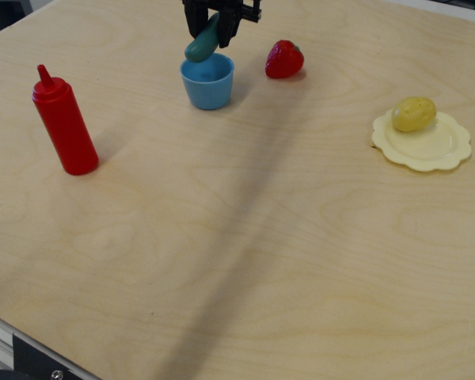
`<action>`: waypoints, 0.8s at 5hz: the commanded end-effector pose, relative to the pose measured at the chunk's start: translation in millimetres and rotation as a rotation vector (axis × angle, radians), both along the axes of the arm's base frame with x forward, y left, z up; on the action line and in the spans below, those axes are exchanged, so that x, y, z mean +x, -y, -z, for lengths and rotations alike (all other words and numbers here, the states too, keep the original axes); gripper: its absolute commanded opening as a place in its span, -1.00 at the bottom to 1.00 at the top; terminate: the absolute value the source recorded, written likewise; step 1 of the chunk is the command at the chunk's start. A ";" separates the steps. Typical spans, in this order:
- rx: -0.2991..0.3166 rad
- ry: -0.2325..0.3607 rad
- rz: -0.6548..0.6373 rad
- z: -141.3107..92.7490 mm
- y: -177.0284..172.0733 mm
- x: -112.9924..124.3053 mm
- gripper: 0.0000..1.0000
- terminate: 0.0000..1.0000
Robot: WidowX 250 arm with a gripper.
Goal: Put cucumber in cup
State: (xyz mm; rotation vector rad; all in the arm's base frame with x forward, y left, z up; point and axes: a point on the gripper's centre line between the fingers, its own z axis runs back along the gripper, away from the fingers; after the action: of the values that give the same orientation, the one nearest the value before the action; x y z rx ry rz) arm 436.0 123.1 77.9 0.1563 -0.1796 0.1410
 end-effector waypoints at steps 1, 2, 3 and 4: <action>-0.014 0.067 -0.031 -17.1 5.0 -5.0 1.00 -1.00; -0.031 0.082 -0.041 -15.1 6.0 -5.5 1.00 -1.00; -0.013 0.100 -0.048 -22.2 8.1 -8.7 1.00 -1.00; 0.006 0.082 -0.040 -30.6 10.0 -12.6 1.00 -1.00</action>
State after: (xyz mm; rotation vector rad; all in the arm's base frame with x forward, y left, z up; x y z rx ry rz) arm 426.5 115.5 61.8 0.1416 -0.1463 0.1927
